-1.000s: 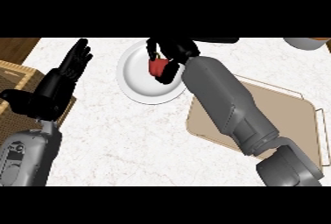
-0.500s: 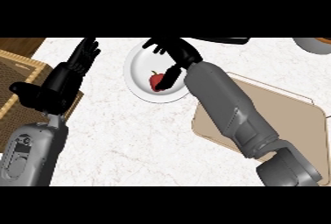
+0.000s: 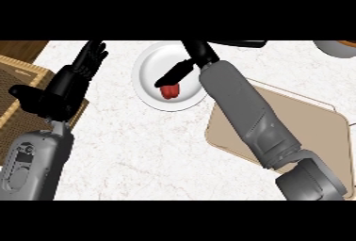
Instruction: Pick the bell pepper from the tray and place it in the plate
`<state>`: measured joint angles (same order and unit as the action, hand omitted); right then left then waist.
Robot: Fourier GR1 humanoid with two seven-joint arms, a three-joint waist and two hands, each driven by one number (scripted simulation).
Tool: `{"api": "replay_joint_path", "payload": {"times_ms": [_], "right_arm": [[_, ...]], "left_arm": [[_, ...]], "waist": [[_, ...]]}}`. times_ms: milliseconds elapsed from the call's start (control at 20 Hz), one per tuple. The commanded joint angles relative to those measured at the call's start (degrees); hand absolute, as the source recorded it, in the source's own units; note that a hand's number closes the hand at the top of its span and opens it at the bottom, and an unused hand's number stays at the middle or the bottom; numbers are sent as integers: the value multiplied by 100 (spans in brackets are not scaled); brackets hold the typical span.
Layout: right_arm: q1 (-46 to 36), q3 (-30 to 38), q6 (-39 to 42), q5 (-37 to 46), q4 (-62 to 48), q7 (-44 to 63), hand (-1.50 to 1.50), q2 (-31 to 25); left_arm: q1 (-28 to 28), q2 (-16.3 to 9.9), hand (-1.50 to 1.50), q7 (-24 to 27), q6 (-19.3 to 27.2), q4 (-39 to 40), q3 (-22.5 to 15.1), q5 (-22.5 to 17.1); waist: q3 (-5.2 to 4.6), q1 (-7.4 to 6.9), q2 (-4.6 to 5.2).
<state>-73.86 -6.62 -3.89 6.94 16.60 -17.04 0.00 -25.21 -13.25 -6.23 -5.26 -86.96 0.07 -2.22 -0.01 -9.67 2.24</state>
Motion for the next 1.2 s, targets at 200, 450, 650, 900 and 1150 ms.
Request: {"api": "replay_joint_path", "payload": {"times_ms": [200,450,650,900,1150], "right_arm": [[-240,686,160,-747,-379,-137,-150,0],[-84,935,644,-882,-608,-600,-150,-583],[113,932,998,-802,-730,-1059,-150,-1003],[330,866,1762,-681,-869,-1433,-150,-1593],[366,884,1923,-625,-958,-1691,-150,-1922]], "left_arm": [[325,-131,0,-60,118,-249,209,24],[349,-176,0,-118,41,-370,313,-113],[436,-204,0,-4,-22,-315,310,-85],[507,-122,0,-128,77,-469,276,-52],[537,-96,0,-39,-22,-479,182,-41]], "waist": [[2,405,-71],[5,423,-14],[7,435,8],[13,460,-7],[18,370,55]]}}
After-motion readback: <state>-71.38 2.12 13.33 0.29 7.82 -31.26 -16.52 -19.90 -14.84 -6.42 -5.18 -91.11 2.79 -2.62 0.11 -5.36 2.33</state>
